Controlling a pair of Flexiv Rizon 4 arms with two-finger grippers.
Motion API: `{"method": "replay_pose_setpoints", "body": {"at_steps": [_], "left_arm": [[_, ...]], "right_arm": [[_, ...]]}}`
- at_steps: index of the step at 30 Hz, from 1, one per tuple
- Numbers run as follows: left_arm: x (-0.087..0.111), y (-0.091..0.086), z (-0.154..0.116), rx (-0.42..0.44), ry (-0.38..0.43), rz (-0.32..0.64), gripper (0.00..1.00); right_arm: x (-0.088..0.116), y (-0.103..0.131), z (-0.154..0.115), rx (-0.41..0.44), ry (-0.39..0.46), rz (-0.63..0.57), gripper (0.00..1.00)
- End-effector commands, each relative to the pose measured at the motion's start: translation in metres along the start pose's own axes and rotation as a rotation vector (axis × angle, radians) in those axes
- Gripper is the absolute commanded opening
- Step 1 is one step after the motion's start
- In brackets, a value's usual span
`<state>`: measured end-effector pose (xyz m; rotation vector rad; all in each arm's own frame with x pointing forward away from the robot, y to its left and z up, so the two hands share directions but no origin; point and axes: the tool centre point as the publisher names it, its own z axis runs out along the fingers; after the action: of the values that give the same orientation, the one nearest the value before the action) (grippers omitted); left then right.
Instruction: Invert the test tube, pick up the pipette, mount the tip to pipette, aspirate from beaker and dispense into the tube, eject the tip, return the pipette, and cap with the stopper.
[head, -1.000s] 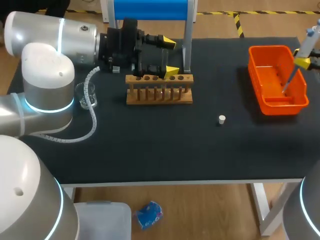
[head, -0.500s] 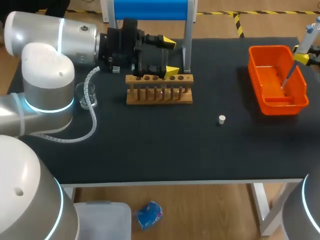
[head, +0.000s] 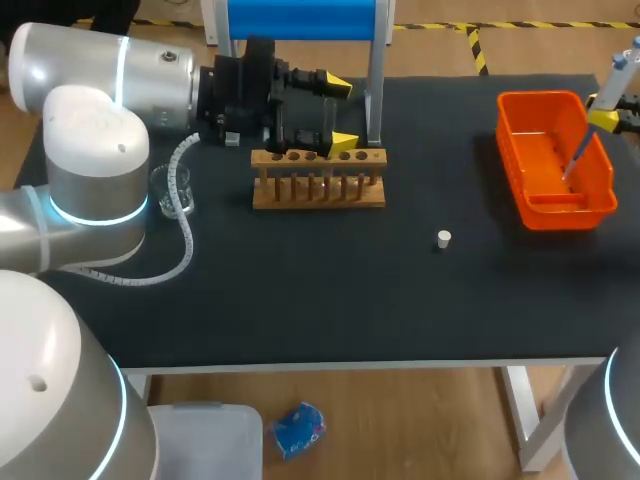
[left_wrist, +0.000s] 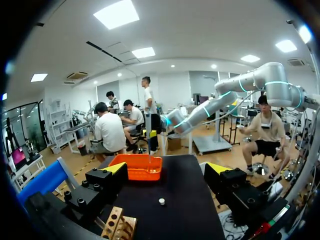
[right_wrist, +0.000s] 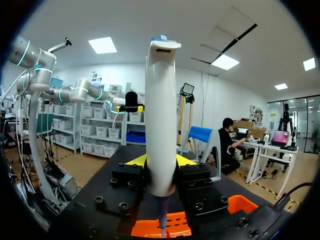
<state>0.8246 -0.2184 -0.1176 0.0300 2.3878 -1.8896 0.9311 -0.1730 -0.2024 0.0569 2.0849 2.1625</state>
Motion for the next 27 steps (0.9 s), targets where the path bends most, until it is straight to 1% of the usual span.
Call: {"method": "replay_pose_setpoints", "body": {"at_steps": [1,11,12,13,15,16,17,19,20,21,24,25,27], "left_arm": [[0.001,0.001,0.001,0.004,-0.002,0.002,1.0],[0.001,0.001,0.001,0.004,-0.002,0.002,1.0],[0.002,-0.003,-0.001,0.016,-0.015,0.018,1.0],[0.002,-0.007,-0.001,0.01,-0.02,0.018,1.0],[-0.002,-0.016,0.004,-0.025,-0.033,0.012,1.0],[-0.005,-0.023,0.011,-0.049,-0.029,0.022,1.0],[-0.007,-0.027,0.015,-0.055,-0.029,0.019,1.0],[-0.014,-0.038,0.027,-0.051,-0.031,0.029,1.0],[-0.017,-0.043,0.035,-0.043,-0.019,0.036,1.0],[-0.021,-0.048,0.045,-0.056,-0.007,0.037,1.0],[-0.034,-0.061,0.072,-0.041,-0.003,0.028,1.0],[-0.04,-0.065,0.086,-0.081,-0.007,0.012,1.0],[-0.048,-0.069,0.101,-0.087,-0.017,0.012,1.0]], "right_arm": [[0.0,0.0,-0.001,0.0,0.002,-0.001,0.0],[0.0,0.0,-0.001,0.0,0.002,-0.001,0.0],[0.0,0.0,-0.001,0.0,0.002,-0.001,0.0],[0.0,0.0,-0.001,0.0,0.002,-0.001,0.0],[0.0,0.0,-0.001,0.0,0.002,-0.001,0.0],[0.0,0.0,-0.001,0.0,0.002,-0.001,0.0],[0.0,0.0,-0.001,0.0,0.002,-0.001,0.0],[0.0,0.0,-0.001,0.0,0.002,-0.001,0.0],[0.0,0.0,-0.001,0.0,0.002,-0.001,0.0],[0.0,0.0,-0.001,0.0,0.002,-0.001,0.0],[0.0,0.0,-0.001,0.0,0.002,-0.001,0.0],[0.0,0.0,-0.001,0.0,0.002,-0.001,0.0],[0.0,0.0,-0.001,0.0,0.002,-0.001,0.0]]}}
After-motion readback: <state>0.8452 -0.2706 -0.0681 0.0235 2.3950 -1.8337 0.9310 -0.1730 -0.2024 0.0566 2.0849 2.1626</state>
